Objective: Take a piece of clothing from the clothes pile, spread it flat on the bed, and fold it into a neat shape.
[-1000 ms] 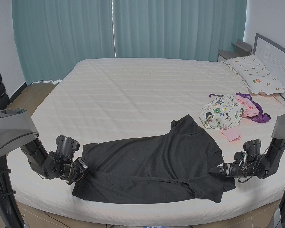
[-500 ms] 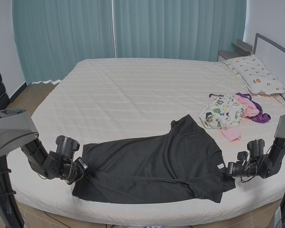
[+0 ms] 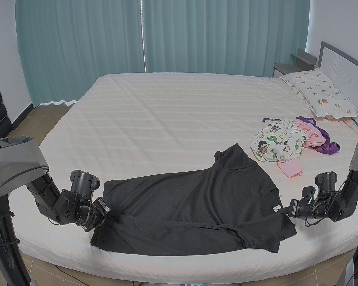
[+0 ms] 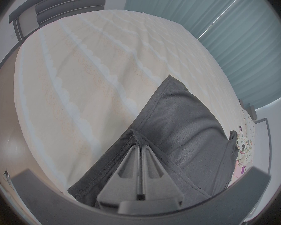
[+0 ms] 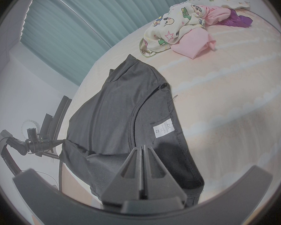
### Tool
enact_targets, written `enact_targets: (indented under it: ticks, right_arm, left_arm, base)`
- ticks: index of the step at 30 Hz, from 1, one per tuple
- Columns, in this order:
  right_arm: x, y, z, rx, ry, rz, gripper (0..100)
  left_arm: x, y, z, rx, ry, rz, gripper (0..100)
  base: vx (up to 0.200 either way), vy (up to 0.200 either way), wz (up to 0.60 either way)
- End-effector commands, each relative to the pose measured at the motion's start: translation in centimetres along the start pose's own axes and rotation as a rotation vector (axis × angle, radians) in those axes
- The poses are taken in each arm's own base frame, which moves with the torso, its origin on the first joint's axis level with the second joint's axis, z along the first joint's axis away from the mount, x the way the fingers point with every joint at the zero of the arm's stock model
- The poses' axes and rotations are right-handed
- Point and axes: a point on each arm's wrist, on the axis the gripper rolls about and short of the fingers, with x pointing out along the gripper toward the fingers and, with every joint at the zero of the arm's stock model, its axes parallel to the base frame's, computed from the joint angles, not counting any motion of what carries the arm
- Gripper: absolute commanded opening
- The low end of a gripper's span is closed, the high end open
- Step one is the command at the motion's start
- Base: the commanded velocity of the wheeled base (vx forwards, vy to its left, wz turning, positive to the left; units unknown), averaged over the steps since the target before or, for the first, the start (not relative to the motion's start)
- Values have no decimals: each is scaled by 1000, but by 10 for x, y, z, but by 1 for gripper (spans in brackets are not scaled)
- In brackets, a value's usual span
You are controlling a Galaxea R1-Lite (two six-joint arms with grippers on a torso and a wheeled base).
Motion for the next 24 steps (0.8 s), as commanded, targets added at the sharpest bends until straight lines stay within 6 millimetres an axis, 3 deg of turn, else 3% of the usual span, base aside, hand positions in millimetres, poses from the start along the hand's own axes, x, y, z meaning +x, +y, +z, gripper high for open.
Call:
enact_targets:
  ticks: [1, 8, 24]
  right_arm:
    - [2, 0, 7, -6, -24, 6, 0]
    - [6, 3, 21, 87, -75, 26, 0]
    - [25, -7, 21, 167, -61, 12, 0]
  left_arm:
    - [1, 1, 0, 0, 2, 4, 0]
    - [2, 1, -1, 0, 4, 6, 0]
    - [-3, -2, 4, -45, -16, -15, 0]
  base:
    - [0, 0, 0]
    - [0, 0, 0]
    - [0, 0, 0]
